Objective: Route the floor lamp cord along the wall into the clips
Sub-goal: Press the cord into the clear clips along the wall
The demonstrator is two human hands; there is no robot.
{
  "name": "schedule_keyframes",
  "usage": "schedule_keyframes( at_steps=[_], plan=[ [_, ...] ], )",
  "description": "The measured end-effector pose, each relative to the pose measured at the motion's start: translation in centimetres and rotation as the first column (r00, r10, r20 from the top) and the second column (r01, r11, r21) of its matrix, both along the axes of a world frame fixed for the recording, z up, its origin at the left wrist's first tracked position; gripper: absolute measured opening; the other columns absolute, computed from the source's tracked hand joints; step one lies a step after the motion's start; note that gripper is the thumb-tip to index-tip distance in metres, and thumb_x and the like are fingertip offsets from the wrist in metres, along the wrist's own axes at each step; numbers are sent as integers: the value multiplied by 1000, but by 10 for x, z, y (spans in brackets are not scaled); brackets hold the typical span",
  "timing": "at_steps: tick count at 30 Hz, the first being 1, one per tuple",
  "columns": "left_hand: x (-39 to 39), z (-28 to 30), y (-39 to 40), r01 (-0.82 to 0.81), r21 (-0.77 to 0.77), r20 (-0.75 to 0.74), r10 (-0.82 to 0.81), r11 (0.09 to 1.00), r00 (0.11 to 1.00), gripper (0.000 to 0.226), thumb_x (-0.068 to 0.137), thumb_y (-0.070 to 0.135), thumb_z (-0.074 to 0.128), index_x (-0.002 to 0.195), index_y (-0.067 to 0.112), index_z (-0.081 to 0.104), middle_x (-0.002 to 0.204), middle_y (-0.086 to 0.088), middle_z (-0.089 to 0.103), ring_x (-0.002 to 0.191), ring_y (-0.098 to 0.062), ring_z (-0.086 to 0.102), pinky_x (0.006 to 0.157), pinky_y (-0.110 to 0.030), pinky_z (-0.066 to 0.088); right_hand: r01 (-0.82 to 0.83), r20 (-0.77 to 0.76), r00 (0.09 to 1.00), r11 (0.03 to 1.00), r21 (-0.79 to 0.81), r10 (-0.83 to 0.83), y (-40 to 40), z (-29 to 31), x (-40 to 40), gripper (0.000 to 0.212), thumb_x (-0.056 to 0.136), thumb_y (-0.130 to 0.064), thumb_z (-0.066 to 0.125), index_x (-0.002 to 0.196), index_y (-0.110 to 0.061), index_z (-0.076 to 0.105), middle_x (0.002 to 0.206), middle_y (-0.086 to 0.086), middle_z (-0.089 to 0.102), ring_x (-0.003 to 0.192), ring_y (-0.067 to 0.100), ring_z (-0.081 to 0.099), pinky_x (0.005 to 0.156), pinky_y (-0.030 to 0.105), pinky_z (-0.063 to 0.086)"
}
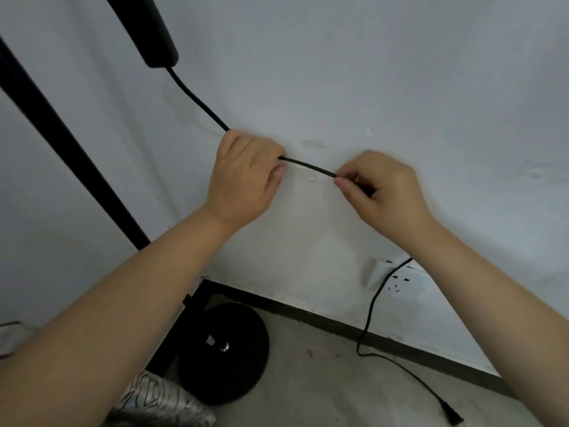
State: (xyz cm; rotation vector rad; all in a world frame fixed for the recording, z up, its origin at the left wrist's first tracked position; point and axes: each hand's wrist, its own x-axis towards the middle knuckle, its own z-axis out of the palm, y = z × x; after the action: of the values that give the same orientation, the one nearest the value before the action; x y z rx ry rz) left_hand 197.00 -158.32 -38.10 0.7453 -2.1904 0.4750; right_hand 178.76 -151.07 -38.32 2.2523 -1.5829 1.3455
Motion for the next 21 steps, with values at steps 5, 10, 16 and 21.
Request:
schedule_keyframes(
  at_steps=[5,10,16,21],
  plan=[
    [-2,-11,-1,45,-137,-4,-46,990,999,8,74,-10,58,75,-9,66,68,-25,68,59,-35,63,78,-44,50,78,-108,990,988,-131,-93,-1,-14,5,3,71,4,64,71,3,67,64,24,62,48,27,55,48,24,35],
    [-9,-10,-1,9,-270,-32,-19,963,999,12,67,-16,63,68,-6,69,59,-20,69,53,-30,65,75,-61,50,126,-121,981,975,-182,-150,-3,-15,10,4,69,6,65,66,5,65,61,23,61,44,27,55,37,22,43],
    [-10,-17,-1,-26,-308,-65,6,951,998,19,74,-6,55,64,0,70,54,-13,68,48,-26,62,75,-53,55,181,-150,967,969,-166,-206,-4,-19,12,6,69,5,63,63,6,63,60,22,61,41,28,53,32,25,45],
    [-7,-8,5,-41,-248,-52,29,968,998,17,59,-15,70,63,1,69,52,-13,66,47,-26,61,69,-35,56,164,-114,977,977,-138,-181,0,-13,13,4,70,7,62,69,5,65,64,25,61,47,30,56,39,31,50]
  ],
)
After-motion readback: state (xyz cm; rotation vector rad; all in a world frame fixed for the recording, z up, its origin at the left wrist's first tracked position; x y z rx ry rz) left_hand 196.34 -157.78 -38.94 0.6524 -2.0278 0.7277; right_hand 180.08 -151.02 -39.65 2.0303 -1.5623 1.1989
